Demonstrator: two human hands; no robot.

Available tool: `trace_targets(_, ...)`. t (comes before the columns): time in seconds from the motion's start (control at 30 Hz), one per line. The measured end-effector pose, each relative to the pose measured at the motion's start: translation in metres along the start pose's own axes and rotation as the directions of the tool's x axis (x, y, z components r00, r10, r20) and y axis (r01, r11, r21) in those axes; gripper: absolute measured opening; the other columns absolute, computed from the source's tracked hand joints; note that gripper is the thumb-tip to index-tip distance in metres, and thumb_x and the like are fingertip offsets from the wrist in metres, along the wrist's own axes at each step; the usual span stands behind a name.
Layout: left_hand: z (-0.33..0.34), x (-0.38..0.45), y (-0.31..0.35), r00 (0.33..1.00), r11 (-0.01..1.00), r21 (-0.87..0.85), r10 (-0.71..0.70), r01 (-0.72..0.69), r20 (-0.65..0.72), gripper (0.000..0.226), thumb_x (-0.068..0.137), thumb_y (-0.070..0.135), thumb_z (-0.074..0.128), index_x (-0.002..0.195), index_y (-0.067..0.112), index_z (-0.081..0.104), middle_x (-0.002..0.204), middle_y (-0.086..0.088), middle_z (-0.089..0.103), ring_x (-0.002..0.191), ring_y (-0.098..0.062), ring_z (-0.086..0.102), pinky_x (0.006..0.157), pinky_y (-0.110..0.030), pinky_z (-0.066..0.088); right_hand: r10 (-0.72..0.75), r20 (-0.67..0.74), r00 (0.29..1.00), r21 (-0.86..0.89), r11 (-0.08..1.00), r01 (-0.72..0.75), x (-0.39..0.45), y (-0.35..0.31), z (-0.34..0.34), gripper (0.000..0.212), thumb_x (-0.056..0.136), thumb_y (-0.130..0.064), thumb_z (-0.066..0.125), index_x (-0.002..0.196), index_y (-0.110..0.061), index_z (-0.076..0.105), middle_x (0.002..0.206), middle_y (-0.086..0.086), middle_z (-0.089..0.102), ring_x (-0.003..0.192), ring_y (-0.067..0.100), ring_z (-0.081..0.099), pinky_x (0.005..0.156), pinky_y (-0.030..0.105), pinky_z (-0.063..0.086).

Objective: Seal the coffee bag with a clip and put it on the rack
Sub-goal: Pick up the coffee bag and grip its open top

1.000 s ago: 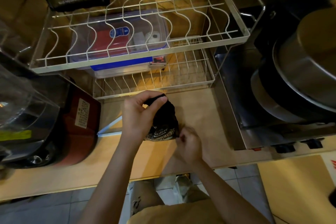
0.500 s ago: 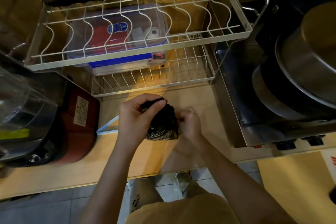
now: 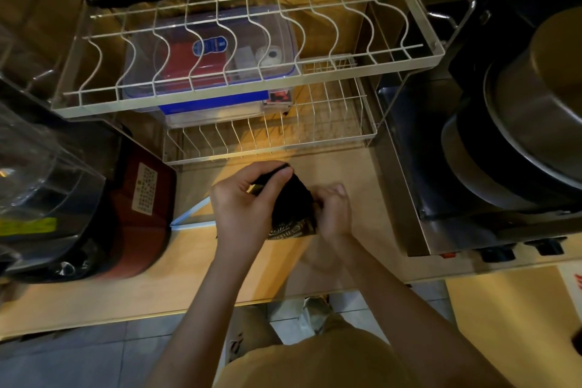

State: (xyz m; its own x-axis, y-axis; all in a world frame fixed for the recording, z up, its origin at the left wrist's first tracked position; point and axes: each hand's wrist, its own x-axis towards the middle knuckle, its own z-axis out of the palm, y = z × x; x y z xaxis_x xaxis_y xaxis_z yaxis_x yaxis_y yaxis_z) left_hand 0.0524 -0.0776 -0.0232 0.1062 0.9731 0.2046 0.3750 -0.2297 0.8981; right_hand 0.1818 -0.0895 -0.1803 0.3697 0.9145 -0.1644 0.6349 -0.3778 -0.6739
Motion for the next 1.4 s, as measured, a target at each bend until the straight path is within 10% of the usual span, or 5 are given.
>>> trace_targets(0.43, 0.003, 0.003, -0.004, 0.997, 0.992, -0.096, -0.081, 0.079, -0.019, 0.019, 0.076, 0.014, 0.067, 0.080, 0.033, 0.066, 0.071, 0.028, 0.068, 0.078, 0.000, 0.064, 0.070, -0.016, 0.053, 0.344, 0.313, 0.885, 0.206, 0.885, -0.417, 0.003, 0.006, -0.013, 0.034, 0.076, -0.003, 0.058, 0.051, -0.022, 0.048, 0.059, -0.002, 0.049, 0.058, 0.012, 0.045, 0.052, 0.021, 0.041)
trace_targets(0.83, -0.008, 0.017, 0.004, 0.997, 1.000, 0.011, -0.002, 0.001, 0.075, 0.016, 0.078, 0.015, 0.065, 0.091, 0.024, 0.064, 0.081, 0.016, 0.064, 0.083, -0.006, 0.064, 0.075, -0.026, 0.054, 0.406, 0.211, 0.889, 0.082, 0.899, -0.430, 0.006, 0.007, -0.001, 0.012, 0.071, -0.009, 0.058, 0.065, -0.019, 0.062, 0.088, 0.007, 0.071, 0.086, 0.025, 0.065, 0.079, 0.028, 0.050)
trace_targets(1.07, -0.009, 0.041, 0.003, 0.959, 0.996, 0.090, -0.023, -0.002, 0.281, 0.021, 0.085, 0.018, 0.056, 0.104, 0.019, 0.064, 0.098, 0.001, 0.067, 0.092, -0.009, 0.061, 0.080, -0.025, 0.052, 0.042, 0.380, 0.924, 0.483, 0.843, -0.237, 0.000, -0.022, -0.063, 0.048, 0.079, -0.004, 0.060, 0.125, -0.014, 0.050, 0.123, 0.005, 0.057, 0.113, 0.015, 0.052, 0.083, 0.019, 0.044)
trace_targets(1.23, -0.018, 0.047, -0.006, 0.896, 0.995, 0.094, -0.075, 0.037, 0.437, 0.046, 0.081, 0.041, 0.051, 0.124, 0.025, 0.049, 0.120, -0.002, 0.061, 0.110, -0.015, 0.056, 0.092, -0.044, 0.050, -0.281, 0.585, 0.761, 0.553, 0.824, -0.121, 0.010, -0.054, -0.093, 0.083, 0.063, -0.011, 0.070, 0.135, -0.027, 0.031, 0.138, -0.004, 0.041, 0.127, 0.010, 0.038, 0.104, 0.033, 0.037)
trace_targets(1.4, -0.030, 0.017, -0.036, 0.990, 0.987, -0.077, -0.138, 0.140, 0.028, 0.045, 0.079, 0.041, 0.051, 0.123, 0.030, 0.045, 0.116, 0.010, 0.057, 0.111, -0.008, 0.054, 0.088, -0.027, 0.048, -0.196, 0.471, 0.860, 0.429, 0.903, -0.029, 0.017, -0.066, -0.081, 0.082, 0.061, -0.007, 0.080, 0.132, -0.017, 0.040, 0.128, -0.006, 0.052, 0.119, 0.012, 0.047, 0.100, 0.033, 0.041)
